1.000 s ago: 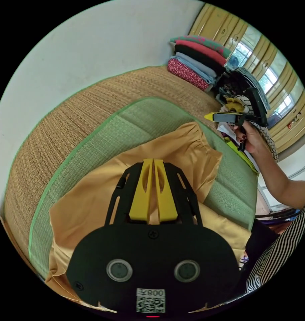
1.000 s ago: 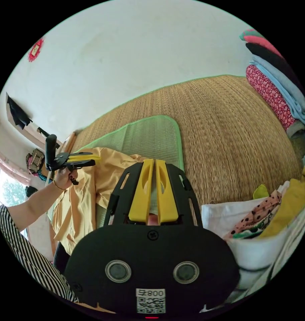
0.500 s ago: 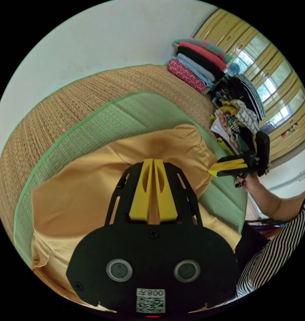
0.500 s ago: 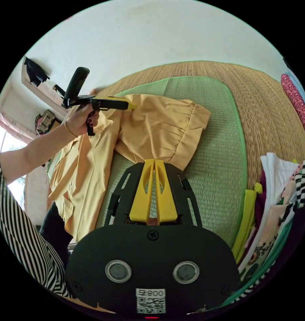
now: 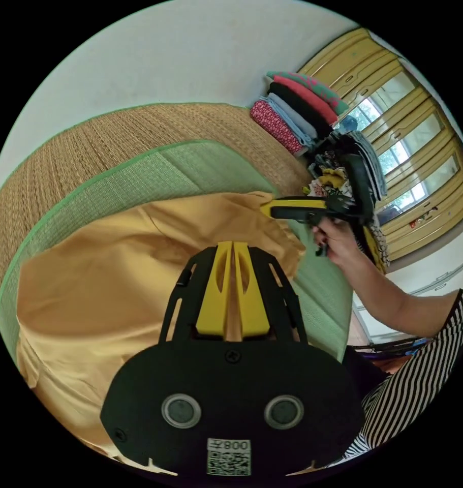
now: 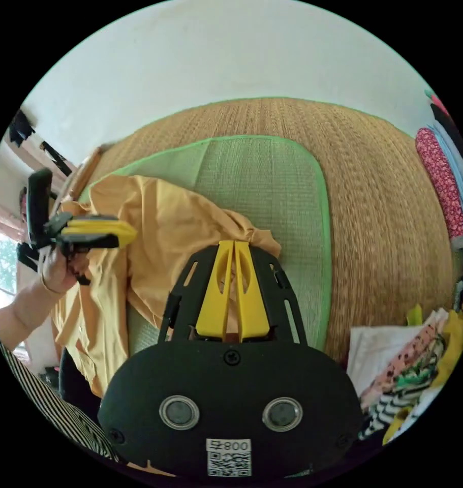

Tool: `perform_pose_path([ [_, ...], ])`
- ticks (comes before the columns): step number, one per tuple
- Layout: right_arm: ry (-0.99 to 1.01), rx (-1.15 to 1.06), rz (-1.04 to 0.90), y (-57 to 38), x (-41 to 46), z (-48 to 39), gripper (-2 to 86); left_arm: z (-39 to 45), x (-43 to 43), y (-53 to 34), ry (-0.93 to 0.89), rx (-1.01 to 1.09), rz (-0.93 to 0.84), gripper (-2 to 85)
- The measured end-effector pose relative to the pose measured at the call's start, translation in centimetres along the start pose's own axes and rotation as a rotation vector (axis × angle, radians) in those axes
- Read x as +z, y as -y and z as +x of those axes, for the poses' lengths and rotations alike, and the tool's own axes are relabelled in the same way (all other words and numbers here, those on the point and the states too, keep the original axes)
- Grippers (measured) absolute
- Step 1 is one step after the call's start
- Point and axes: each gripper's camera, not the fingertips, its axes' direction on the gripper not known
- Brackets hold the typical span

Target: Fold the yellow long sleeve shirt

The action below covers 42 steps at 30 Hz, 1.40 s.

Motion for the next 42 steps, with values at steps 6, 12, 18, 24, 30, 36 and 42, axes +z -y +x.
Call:
perform_pose_path([
  [6,-0.012,0.07,-0.013,4.1,-5.8,0.8,0.0,-1.6,-3.1,-15.7,-0.003,-0.075,0.125,0.4],
  [12,0.048,0.048,0.093,5.7,-14.3,-4.0,0.3,-5.7,-8.7,-37.2,0.248,-0.415,0.182,0.7],
  [18,0.338,-0.234,0.066,10.2,-18.7,-19.5,1.2,-9.3,-10.4,-54.4,0.4,-0.683,0.235,1.5],
  [24,0.471,-0.557,-0.142,17.0,-17.1,-40.6,4.8,-13.6,-8.5,-64.3,0.424,-0.75,0.321,2.4],
  [30,0.376,-0.72,-0.193,22.0,-18.1,-55.8,6.1,-23.3,-6.4,-70.3,0.413,-0.808,0.381,4.6],
  [36,0.274,-0.996,-0.131,25.4,-21.4,-68.6,8.5,-32.5,-2.0,-74.1,0.292,-0.858,0.445,6.3],
  [42,0.118,-1.253,-0.158,26.1,-20.6,-79.7,10.4,-37.5,3.1,-78.0,0.258,-0.903,0.521,5.7],
])
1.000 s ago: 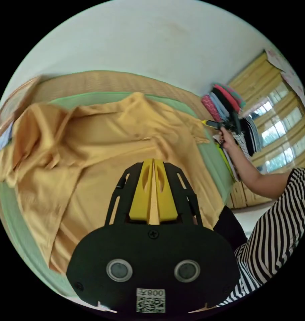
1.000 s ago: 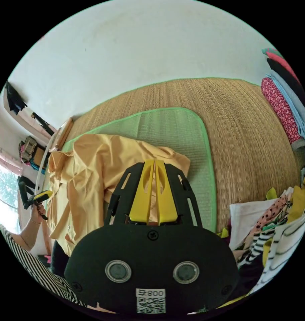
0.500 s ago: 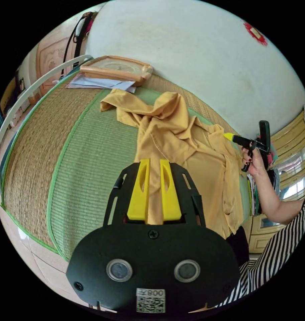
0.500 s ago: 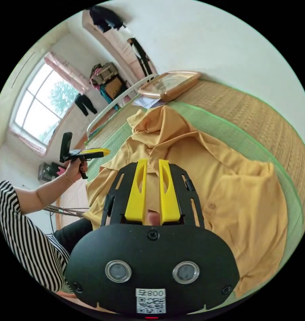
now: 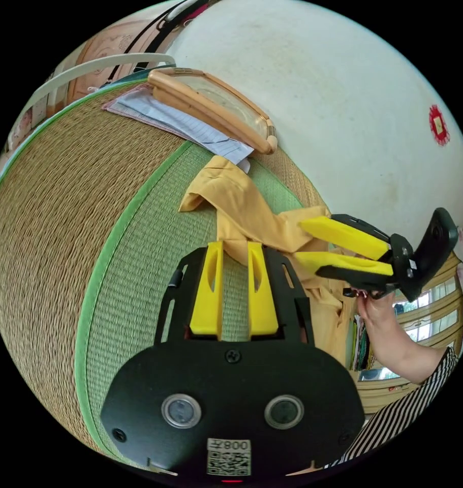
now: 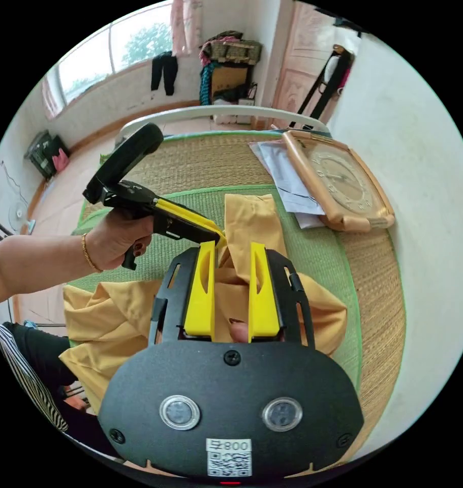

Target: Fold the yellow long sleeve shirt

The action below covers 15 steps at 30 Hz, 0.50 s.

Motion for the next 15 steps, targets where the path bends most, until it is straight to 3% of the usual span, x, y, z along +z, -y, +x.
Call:
perform_pose_path([
  [3,-0.056,-0.048,-0.113,3.4,1.1,0.1,9.5,-2.2,2.0,-0.9,0.03,0.001,0.004,2.7],
  [5,0.026,-0.051,-0.105,4.7,-0.9,1.5,5.6,-4.5,3.1,-1.9,0.02,-0.032,0.027,1.2],
  [10,-0.05,-0.026,-0.143,5.0,-5.0,4.1,0.9,-8.4,5.2,-4.4,-0.044,-0.028,0.034,0.3],
  [15,-0.018,0.045,-0.028,4.5,-12.2,7.3,0.3,-11.2,5.0,-8.0,-0.109,-0.021,0.108,0.3],
])
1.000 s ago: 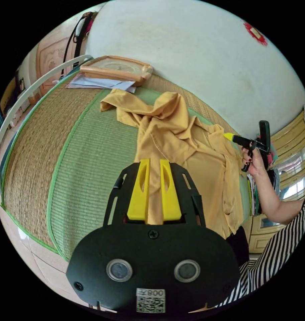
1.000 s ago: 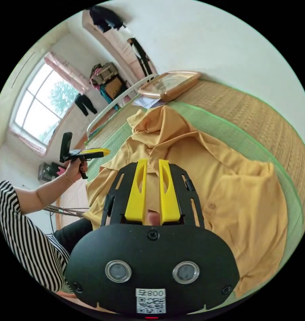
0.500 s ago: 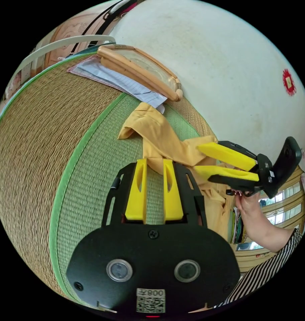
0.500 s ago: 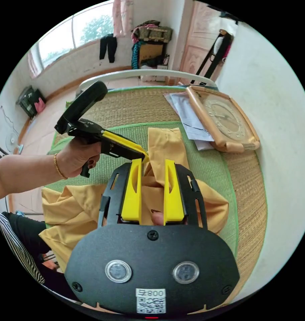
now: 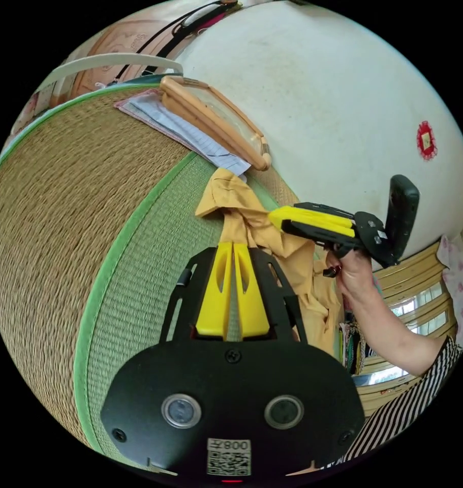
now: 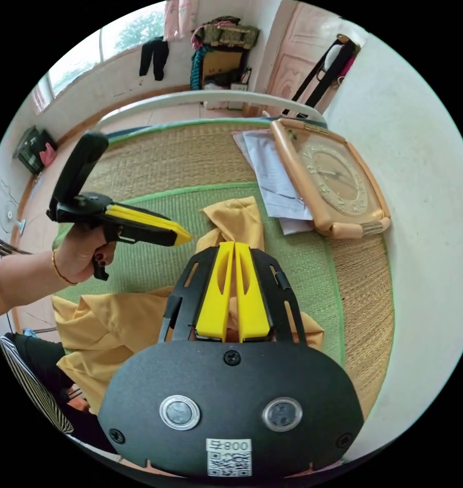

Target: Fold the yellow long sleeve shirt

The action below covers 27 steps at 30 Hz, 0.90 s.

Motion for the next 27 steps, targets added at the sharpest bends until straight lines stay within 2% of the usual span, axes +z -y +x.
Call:
perform_pose_path([
  [6,0.079,-0.005,0.183,-1.5,-10.7,3.7,0.2,-1.8,-3.0,-3.3,-0.076,0.043,0.144,1.5],
  [11,0.166,0.043,0.23,-3.4,-15.3,7.3,0.1,-2.3,3.0,-3.0,0.035,0.159,-0.001,6.7],
  [14,0.203,0.034,0.245,-4.6,-17.1,8.4,0.1,-4.4,5.1,-2.6,0.034,0.126,-0.012,8.0],
  [21,0.304,0.024,0.316,-7.6,-21.0,11.2,0.1,-7.6,3.4,-4.8,-0.062,0.108,0.126,8.8],
  [27,0.337,-0.023,0.356,-9.8,-24.5,12.1,0.1,-10.1,0.2,-8.5,-0.023,0.127,0.236,10.8],
])
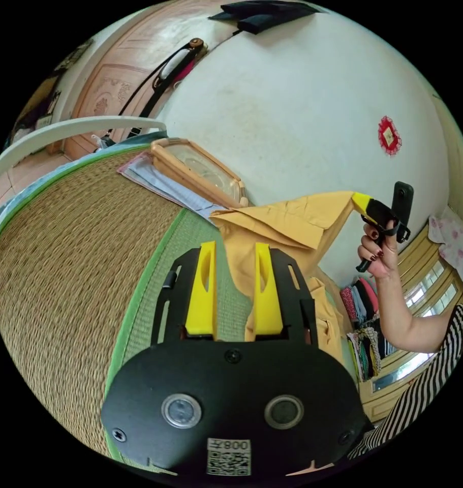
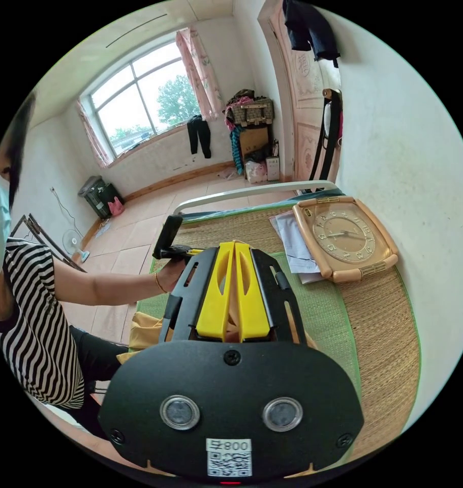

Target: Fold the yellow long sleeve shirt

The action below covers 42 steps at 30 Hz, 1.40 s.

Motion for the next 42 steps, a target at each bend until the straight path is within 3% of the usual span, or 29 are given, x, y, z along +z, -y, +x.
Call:
perform_pose_path([
  [5,0.043,-0.011,0.013,-0.7,-2.8,0.0,0.1,-2.3,1.8,-0.8,-0.17,-0.007,-0.041,11.8],
  [12,0.059,-0.032,0.003,-1.9,-5.2,-0.2,0.0,-2.3,2.0,-1.8,-0.238,0.028,-0.036,12.1],
  [22,0.072,-0.028,-0.004,-3.9,-6.9,0.8,-0.2,2.6,-2.0,-1.0,0.007,0.234,0.022,7.9],
  [29,0.091,-0.015,0.042,-5.2,-8.0,1.6,-0.2,4.5,-5.3,-0.9,0.012,0.286,0.065,1.2],
  [39,0.144,-0.037,0.056,-5.9,-7.3,1.5,-0.2,5.9,-7.5,-1.5,0.056,0.363,0.022,2.0],
  [42,0.14,-0.042,0.061,-6.0,-7.0,1.5,-0.1,7.0,-7.7,-1.6,0.039,0.424,-0.007,6.7],
])
